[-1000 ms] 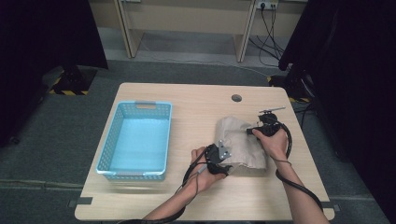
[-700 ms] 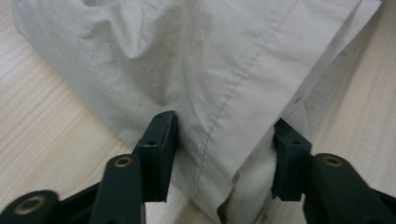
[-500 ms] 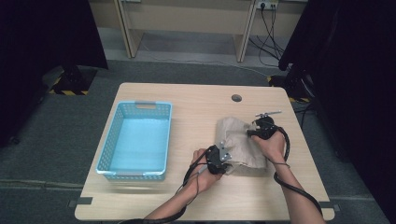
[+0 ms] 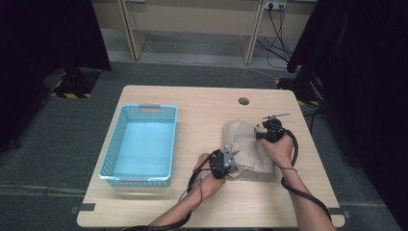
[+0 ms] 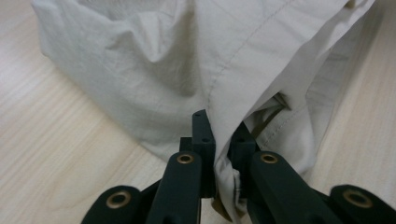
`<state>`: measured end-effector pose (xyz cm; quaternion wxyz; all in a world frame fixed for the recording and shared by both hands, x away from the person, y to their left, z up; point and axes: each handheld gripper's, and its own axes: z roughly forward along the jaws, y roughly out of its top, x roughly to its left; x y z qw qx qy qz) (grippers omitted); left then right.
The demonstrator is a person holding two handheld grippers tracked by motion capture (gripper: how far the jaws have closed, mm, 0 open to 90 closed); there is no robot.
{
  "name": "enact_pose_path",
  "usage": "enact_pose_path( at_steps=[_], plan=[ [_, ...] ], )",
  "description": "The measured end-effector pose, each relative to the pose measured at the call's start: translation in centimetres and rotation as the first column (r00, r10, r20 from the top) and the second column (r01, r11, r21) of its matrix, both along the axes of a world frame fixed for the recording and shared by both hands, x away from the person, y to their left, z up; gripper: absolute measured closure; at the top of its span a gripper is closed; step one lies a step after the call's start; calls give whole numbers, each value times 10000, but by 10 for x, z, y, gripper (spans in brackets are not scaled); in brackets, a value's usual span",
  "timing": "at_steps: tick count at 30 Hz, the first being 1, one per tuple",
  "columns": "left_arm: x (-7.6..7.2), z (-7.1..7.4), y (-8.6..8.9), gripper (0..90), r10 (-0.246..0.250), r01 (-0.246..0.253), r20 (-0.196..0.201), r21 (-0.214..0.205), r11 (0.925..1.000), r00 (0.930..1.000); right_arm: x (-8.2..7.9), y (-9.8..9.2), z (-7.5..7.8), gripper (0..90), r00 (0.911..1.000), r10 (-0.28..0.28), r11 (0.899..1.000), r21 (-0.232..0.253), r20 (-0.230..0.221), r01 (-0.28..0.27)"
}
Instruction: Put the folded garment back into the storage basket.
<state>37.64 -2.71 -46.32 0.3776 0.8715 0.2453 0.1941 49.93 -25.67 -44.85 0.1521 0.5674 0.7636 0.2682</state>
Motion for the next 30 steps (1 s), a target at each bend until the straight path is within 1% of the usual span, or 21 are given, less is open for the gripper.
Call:
enact_pose_path(
  at_steps=[2, 4, 7, 9, 11, 16, 20, 22, 26, 30],
  plan=[
    [-1, 2, 1, 849, -12, 12, 72, -24, 10000, 10000, -1, -1, 3, 856, 9999, -14, 10000, 80, 144, 12],
    [-3, 8, 5, 849, -49, 52, 241, -138, 9999, 9997, -2, -2, 8, 856, 9993, -5, 9999, 107, 365, 1],
    [-5, 13, 6, 848, -66, 78, 497, -243, 9997, 9987, -4, 0, 16, 856, 9976, 51, 10000, -40, 684, -48],
    [-6, 17, 7, 848, -77, 99, 734, -300, 9995, 9973, -5, 0, 20, 856, 9961, 74, 9999, -151, 878, -60],
    [-6, 19, 8, 848, -123, 144, 853, -242, 9996, 9963, -5, 0, 22, 857, 9961, 116, 9998, -185, 876, -100],
    [-7, 22, 11, 848, -170, 191, 976, -205, 9996, 9951, -6, -1, 26, 857, 9959, 86, 10000, -43, 900, -83],
    [-9, 28, 13, 848, -150, 183, 1128, -276, 9995, 9935, -6, 0, 33, 858, 9941, 115, 9999, 31, 1076, -119],
    [-9, 31, 14, 848, -150, 188, 1212, -302, 9994, 9925, -7, 0, 37, 858, 9933, 109, 9998, 128, 1151, -124],
    [-11, 38, 17, 847, -121, 178, 1408, -391, 9991, 9900, -8, 2, 47, 858, 9912, 153, 9997, 171, 1313, -177],
    [-13, 45, 21, 847, -105, 170, 1566, -397, 9991, 9876, -9, 5, 55, 858, 9886, 215, 9994, 246, 1493, -254]
  ],
)
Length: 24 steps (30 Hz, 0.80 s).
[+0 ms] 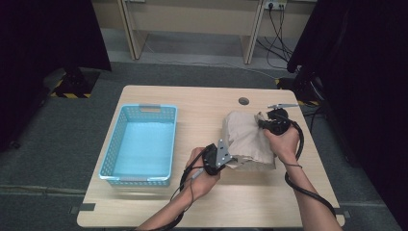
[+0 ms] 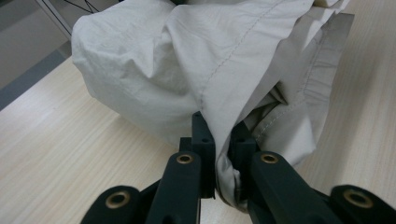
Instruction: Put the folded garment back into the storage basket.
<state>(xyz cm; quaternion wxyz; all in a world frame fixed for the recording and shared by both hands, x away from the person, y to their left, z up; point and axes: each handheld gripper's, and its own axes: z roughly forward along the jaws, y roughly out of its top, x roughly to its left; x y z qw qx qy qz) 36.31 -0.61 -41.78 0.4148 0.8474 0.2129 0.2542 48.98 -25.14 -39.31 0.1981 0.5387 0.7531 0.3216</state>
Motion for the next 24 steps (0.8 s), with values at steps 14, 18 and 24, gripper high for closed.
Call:
enact_pose_path(
  at_steps=[14, 18, 24],
  plan=[
    [-5, 16, 18, 848, 127, -121, 303, -186, 9998, 9995, -5, 16, 21, 858, 9977, 360, 9993, 13, 571, -362],
    [-7, 19, 23, 848, 174, -166, 392, -220, 9996, 9991, -6, 20, 26, 858, 9967, 428, 9991, 11, 687, -430],
    [-8, 20, 29, 848, 210, -197, 423, -307, 9993, 9989, -6, 25, 32, 858, 9958, 555, 9985, -30, 722, -554]
  ],
)
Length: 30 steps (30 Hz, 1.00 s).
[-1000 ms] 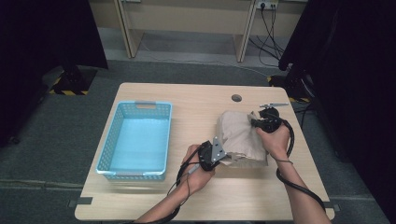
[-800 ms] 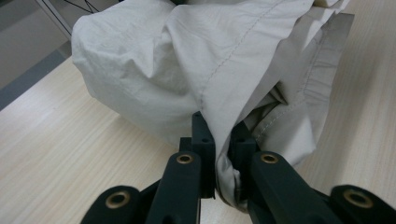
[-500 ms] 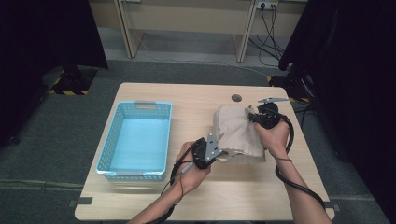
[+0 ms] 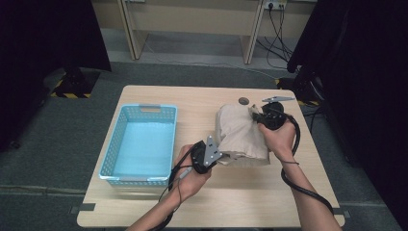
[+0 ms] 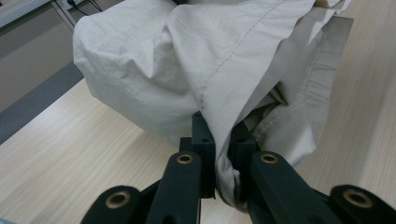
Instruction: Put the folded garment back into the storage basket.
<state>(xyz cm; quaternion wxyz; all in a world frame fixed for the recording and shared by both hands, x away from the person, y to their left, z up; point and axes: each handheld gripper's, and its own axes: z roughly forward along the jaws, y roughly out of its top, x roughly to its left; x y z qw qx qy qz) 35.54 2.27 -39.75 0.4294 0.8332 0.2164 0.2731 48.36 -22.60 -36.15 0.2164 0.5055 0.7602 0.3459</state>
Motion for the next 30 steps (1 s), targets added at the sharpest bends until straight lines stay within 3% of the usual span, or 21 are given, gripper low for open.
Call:
enact_pose_path(
  at_steps=[30],
  plan=[
    [-7, 10, 34, 847, 390, -392, 160, 93, 9992, 9991, 3, 36, 10, 858, 9980, 606, 9981, 65, 189, -608]
  ],
)
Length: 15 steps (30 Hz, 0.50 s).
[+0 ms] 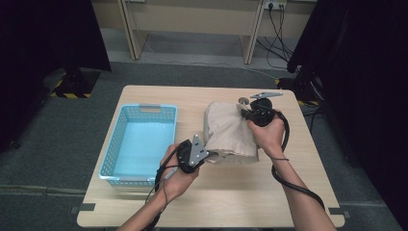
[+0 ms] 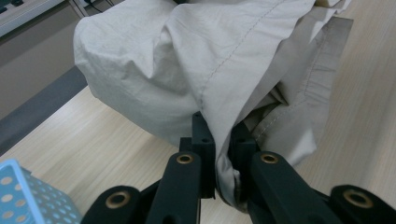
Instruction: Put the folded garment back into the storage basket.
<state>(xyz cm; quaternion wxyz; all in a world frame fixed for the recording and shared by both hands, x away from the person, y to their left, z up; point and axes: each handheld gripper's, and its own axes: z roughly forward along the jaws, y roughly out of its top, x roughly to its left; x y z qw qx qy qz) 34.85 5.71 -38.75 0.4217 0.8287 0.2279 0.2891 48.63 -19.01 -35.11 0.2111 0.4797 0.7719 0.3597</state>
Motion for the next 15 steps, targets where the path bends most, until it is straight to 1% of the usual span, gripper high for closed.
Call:
enact_pose_path(
  at_steps=[15],
  plan=[
    [-5, -2, 22, 847, 379, -378, 9, -118, 9992, 9993, 1, 22, 2, 858, 9992, 392, 9992, 88, 5, -392]
  ],
)
